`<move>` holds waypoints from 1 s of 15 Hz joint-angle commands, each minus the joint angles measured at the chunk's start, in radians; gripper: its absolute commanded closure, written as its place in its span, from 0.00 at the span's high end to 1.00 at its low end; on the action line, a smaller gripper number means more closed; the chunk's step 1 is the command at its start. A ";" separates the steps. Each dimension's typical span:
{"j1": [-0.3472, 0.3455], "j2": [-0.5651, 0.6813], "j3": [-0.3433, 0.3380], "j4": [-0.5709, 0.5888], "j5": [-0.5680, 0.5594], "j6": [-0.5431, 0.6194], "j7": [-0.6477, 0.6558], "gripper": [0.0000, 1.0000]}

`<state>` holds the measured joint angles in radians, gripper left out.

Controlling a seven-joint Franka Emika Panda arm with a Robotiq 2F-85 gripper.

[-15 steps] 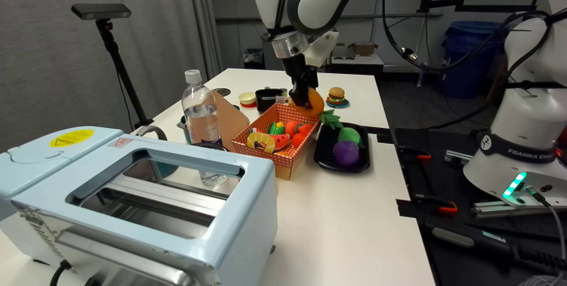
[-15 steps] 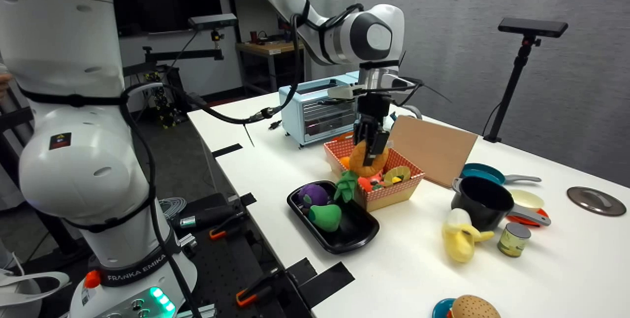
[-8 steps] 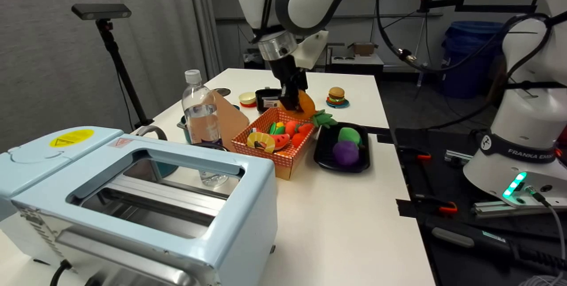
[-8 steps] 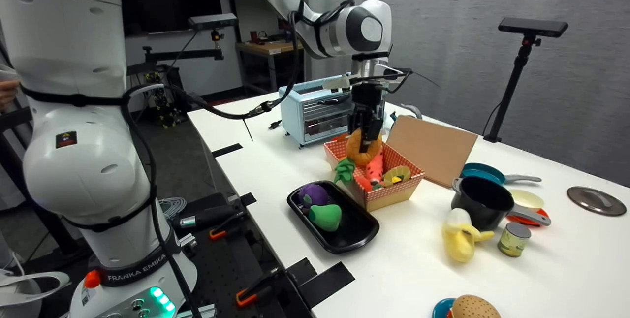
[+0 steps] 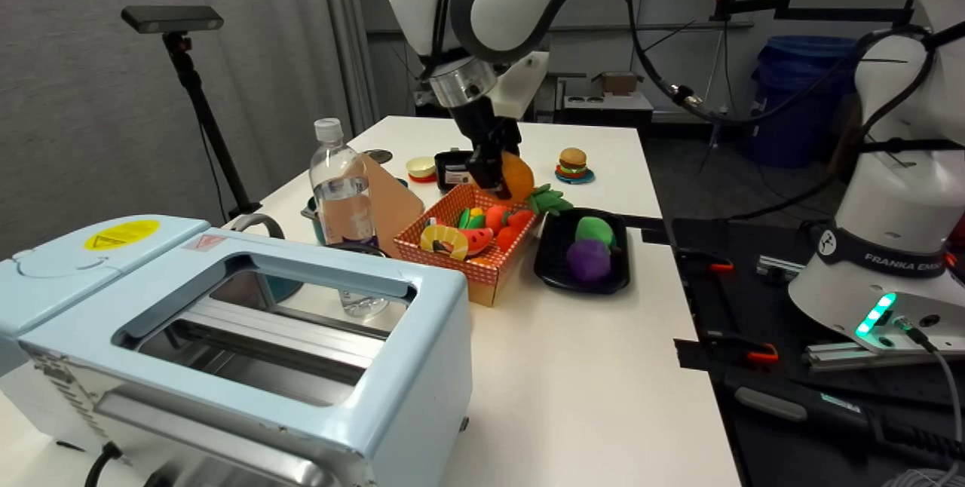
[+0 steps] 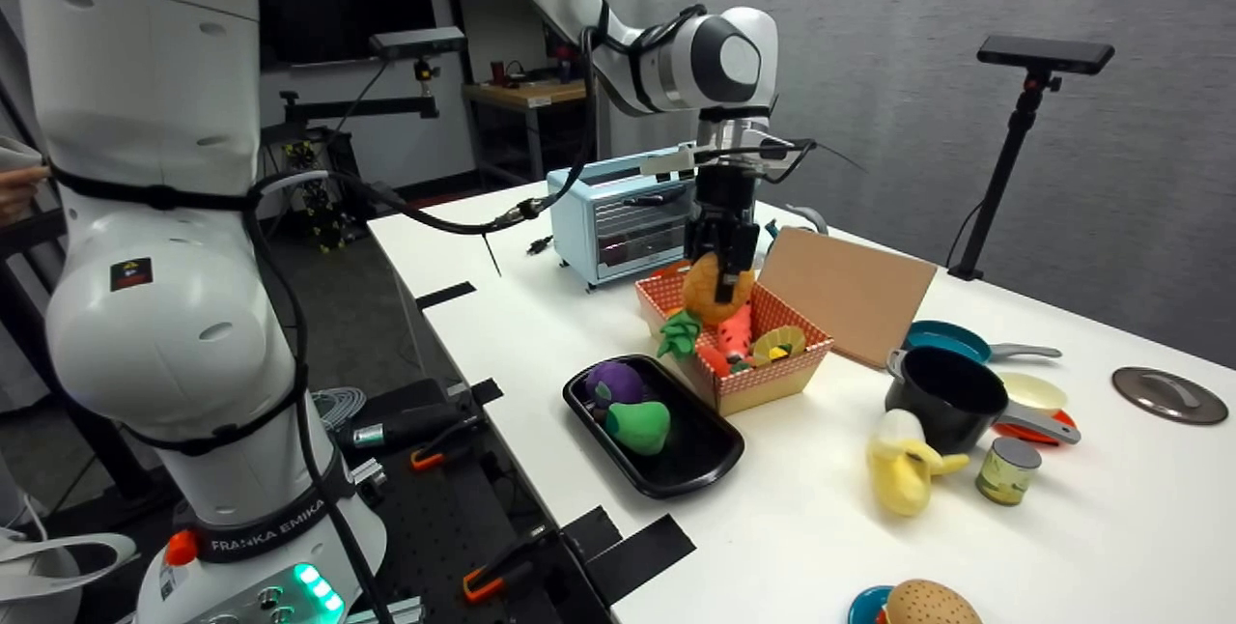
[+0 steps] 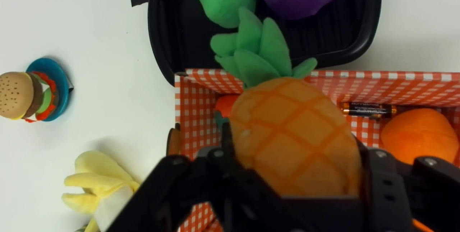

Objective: Put the pineapple plush toy in the box

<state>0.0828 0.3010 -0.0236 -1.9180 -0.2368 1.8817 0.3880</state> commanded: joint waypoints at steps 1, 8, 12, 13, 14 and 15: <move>0.005 0.036 -0.007 0.058 -0.012 -0.064 0.005 0.99; 0.006 0.063 -0.013 0.093 -0.013 -0.103 0.000 1.00; 0.002 0.048 -0.009 0.060 0.004 -0.061 -0.006 1.00; 0.001 0.048 -0.009 0.061 0.006 -0.061 -0.009 1.00; 0.001 0.048 -0.008 0.061 0.006 -0.061 -0.010 1.00; 0.001 0.048 -0.008 0.062 0.006 -0.061 -0.010 1.00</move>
<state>0.0828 0.3488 -0.0305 -1.8579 -0.2313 1.8227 0.3783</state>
